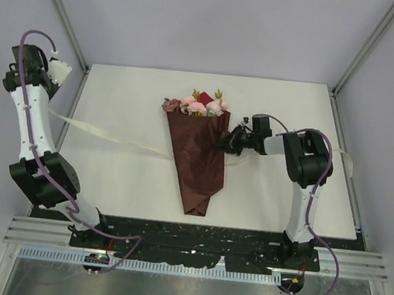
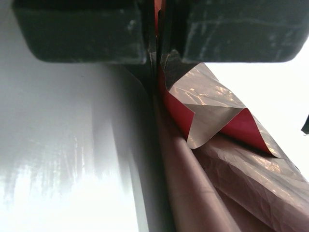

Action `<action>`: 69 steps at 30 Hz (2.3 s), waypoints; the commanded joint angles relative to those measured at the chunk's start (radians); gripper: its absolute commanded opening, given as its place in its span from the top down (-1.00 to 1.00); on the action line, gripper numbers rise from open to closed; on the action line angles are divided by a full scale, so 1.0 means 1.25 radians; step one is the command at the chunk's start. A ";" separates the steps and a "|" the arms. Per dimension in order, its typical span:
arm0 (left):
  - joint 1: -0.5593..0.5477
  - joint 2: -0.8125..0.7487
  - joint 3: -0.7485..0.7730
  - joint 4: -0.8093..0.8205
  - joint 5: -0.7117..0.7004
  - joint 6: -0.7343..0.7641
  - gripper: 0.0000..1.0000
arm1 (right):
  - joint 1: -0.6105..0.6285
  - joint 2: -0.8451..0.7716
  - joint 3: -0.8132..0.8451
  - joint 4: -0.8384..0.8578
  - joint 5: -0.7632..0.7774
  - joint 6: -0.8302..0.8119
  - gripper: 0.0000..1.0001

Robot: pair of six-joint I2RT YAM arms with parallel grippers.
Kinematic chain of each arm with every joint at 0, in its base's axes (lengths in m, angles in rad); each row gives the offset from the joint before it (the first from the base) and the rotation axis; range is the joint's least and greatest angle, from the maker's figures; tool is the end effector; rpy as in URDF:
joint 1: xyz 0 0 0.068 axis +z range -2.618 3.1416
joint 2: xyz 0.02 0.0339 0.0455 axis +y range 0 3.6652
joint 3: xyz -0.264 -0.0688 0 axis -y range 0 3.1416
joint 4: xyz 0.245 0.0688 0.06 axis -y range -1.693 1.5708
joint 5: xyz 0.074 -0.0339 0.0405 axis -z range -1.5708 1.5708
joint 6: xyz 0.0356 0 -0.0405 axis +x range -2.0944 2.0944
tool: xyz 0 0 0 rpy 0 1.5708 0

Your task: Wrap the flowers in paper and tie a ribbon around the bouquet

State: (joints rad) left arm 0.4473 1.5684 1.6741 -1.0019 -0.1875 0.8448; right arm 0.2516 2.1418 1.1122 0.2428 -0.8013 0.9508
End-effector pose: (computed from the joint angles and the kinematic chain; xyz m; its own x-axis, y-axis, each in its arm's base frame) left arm 0.2899 0.1464 0.3779 -0.8638 0.4005 -0.3058 0.1748 0.8073 0.5637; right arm 0.3908 0.1269 0.0866 -0.9392 0.3433 0.0037 0.1721 0.4616 0.8702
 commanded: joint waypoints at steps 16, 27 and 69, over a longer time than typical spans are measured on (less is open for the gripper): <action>0.002 0.098 0.366 -0.163 0.122 -0.239 1.00 | 0.018 -0.054 -0.066 0.076 0.063 0.037 0.89; -0.099 0.094 0.497 -0.152 0.311 -0.354 1.00 | 0.029 -0.084 -0.057 0.057 0.058 0.001 0.88; -1.029 0.382 0.479 0.230 0.717 -0.556 -0.05 | 0.018 -0.021 -0.060 0.141 -0.007 0.041 0.89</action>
State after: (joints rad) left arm -0.8356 2.0201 2.1689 -0.6930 0.7895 0.1020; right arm 0.2775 2.1101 1.0565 0.3393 -0.7956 0.9627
